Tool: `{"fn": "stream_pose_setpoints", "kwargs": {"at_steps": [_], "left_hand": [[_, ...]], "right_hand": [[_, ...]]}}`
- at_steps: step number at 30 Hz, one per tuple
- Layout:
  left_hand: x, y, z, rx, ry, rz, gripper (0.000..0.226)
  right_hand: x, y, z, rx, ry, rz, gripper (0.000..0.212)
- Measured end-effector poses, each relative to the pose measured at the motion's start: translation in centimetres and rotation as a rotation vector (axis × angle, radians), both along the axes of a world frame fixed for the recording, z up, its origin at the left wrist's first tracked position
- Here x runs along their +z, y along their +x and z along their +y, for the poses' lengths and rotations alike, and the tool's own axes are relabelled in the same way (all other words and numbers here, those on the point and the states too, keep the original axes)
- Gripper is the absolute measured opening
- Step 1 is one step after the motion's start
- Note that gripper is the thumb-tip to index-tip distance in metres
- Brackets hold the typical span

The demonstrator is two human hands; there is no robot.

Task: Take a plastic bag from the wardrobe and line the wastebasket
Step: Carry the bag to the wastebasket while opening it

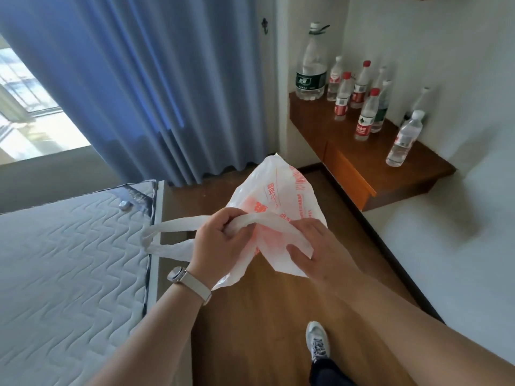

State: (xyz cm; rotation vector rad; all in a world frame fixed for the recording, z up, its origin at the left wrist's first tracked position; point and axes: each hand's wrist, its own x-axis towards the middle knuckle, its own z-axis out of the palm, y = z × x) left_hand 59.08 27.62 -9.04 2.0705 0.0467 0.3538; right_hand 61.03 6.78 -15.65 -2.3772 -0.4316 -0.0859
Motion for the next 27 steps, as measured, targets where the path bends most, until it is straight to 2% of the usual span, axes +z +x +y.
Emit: {"fn": "stream_pose_setpoints", "kwargs": {"at_steps": [8, 13, 22, 27], "left_hand": [[2.1, 13.5, -2.5, 0.161, 0.038, 0.013, 0.02], [2.7, 18.3, -2.9, 0.224, 0.055, -0.013, 0.019], [1.8, 24.6, 2.1, 0.34, 0.0, -0.013, 0.025], [0.5, 30.3, 7.3, 0.345, -0.036, -0.031, 0.02]], "right_hand": [[1.2, 16.7, -1.2, 0.173, 0.027, 0.041, 0.044], [2.0, 23.2, -0.8, 0.257, 0.054, 0.031, 0.043], [1.7, 31.7, 4.5, 0.327, 0.058, 0.078, 0.042], [1.3, 37.3, 9.2, 0.329, 0.016, 0.075, 0.045]]}}
